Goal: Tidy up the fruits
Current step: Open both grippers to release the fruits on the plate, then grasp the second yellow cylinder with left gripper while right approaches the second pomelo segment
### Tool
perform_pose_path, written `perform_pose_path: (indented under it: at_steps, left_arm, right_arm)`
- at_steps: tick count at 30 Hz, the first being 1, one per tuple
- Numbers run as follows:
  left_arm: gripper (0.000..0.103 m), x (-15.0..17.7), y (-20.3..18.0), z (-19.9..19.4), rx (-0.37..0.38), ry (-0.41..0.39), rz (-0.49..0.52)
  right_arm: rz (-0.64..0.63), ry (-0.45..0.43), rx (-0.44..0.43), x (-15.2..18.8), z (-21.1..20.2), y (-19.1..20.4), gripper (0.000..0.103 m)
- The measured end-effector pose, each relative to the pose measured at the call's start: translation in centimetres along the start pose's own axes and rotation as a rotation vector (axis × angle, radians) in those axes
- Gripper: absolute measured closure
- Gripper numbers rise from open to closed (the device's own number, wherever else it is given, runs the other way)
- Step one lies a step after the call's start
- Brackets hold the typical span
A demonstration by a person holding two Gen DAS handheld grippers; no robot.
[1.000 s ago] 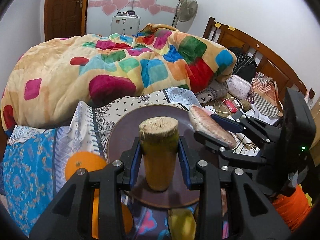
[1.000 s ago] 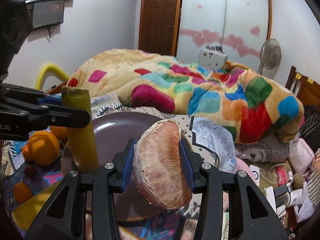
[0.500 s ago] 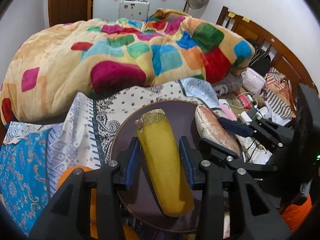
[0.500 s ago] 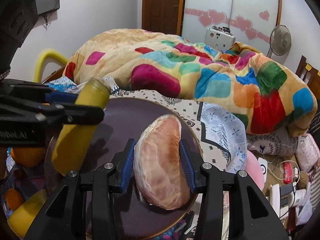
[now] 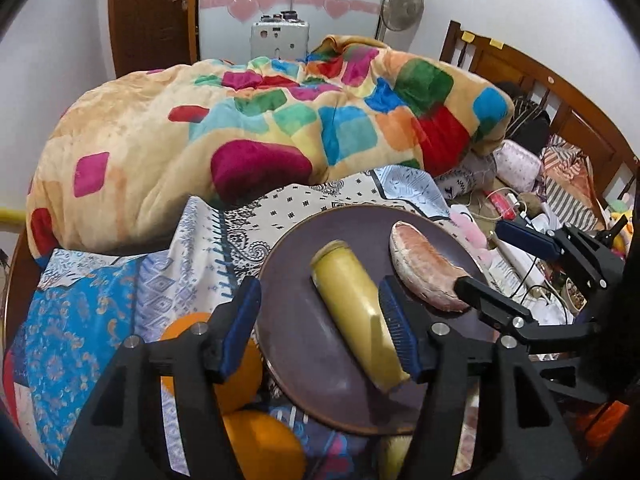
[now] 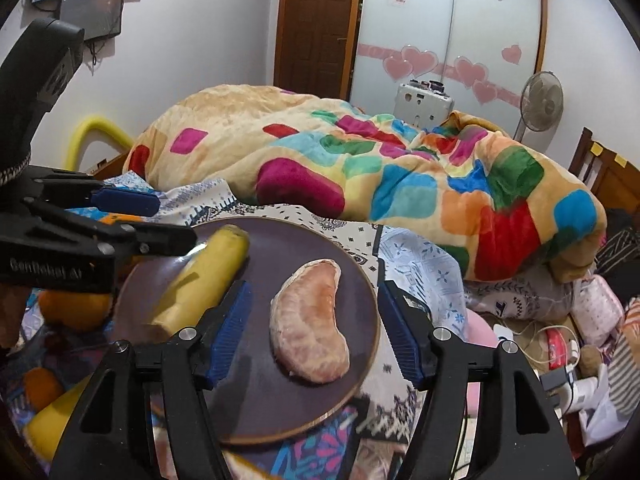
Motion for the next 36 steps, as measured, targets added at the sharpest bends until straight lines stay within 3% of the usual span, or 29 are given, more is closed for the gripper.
perform_pose_path:
  at_steps: [4,21,28,36]
  left_arm:
    - [0.042,0.5,-0.7,-2.1,-0.046,-0.031,0.035]
    - [0.039,6.3,-4.1,-9.2,-0.059,-0.070,0.059]
    - [0.039,9.6,-4.6,-9.3,-0.040,-0.040,0.047]
    - [0.041,12.0,-5.9,-6.8,0.001,0.023,0.058]
  right_arm:
    - [0.012,-0.018,0.003,0.2,-2.0,-0.4,0.041]
    - [0.049,-0.055,-0.004,3.8,-9.9,0.1,0.034]
    - [0.029,-0.033,-0.006,6.5,-10.8,1.4,0.034]
    - [-0.029,0.006,0.014,9.2,-9.7,2.4,0.030]
Point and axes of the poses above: each gripper's, at about its wrist camera, not at the fingertips, and z roughly the way its jaws point, y to its left, x to its underside, the point moved 6 cm from there along z, roughly the way its jaws point, and after that the axes turned 15 degrees about x, right-handed, at the moved point
